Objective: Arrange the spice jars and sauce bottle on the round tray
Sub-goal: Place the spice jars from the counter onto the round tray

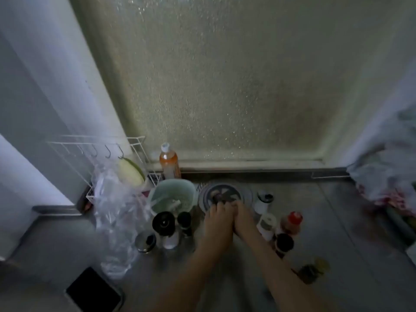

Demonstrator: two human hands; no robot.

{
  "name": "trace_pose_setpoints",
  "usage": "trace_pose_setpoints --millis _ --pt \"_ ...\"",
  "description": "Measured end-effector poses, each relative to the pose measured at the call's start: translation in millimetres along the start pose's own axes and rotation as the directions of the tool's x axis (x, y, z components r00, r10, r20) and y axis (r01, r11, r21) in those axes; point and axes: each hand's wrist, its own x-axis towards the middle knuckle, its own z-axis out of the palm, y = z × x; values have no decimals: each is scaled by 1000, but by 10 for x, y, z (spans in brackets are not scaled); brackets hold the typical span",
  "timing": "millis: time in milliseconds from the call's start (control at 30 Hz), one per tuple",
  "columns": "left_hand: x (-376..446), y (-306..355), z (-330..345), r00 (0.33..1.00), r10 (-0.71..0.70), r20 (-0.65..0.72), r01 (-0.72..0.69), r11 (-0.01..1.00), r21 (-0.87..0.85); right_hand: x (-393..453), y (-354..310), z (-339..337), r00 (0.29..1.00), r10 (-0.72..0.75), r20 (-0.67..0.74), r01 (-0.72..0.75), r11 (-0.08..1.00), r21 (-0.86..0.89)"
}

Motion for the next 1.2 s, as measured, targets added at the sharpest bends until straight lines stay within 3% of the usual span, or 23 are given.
trace_pose_setpoints --millis 33,133,300,467,567,633,800,867,1000,1133,1200 --pt "-58 4 84 998 16 -62 -16 1000 9 0 115 56 1000 1 -8 -1 998 61" --pt "-104 -76 393 995 -91 35 94 992 -86 61 419 220 997 -54 -58 52 998 -37" --pt "-117 -223 599 989 74 -127 -57 989 133 313 791 482 978 -130 -163 94 973 -212" --pt "-55 -223 618 964 14 -265 41 978 203 453 1123 626 936 -299 -185 221 910 -350" --pt "-60 -258 657 956 87 -279 -29 979 204 570 1253 764 892 -424 -154 323 839 -439" --pt "-105 -255 596 934 137 -330 -65 973 221 591 1312 823 872 -455 -182 356 843 -404" --pt "-362 -447 463 877 172 -448 -138 985 107 261 1373 799 768 -563 -306 460 816 -349" --pt "-570 -569 495 868 139 -476 -160 987 -4 99 1389 755 788 -531 -312 432 837 -335" --pt "-871 -788 782 907 115 -406 -176 977 -117 -239 1402 736 838 -458 -298 383 881 -276" --pt "-964 -854 986 920 76 -383 -220 912 -346 -551 1424 735 860 -427 -278 351 892 -285" --pt "-967 -885 1000 902 60 -428 -225 910 -348 -697 1434 732 862 -426 -275 343 889 -303"
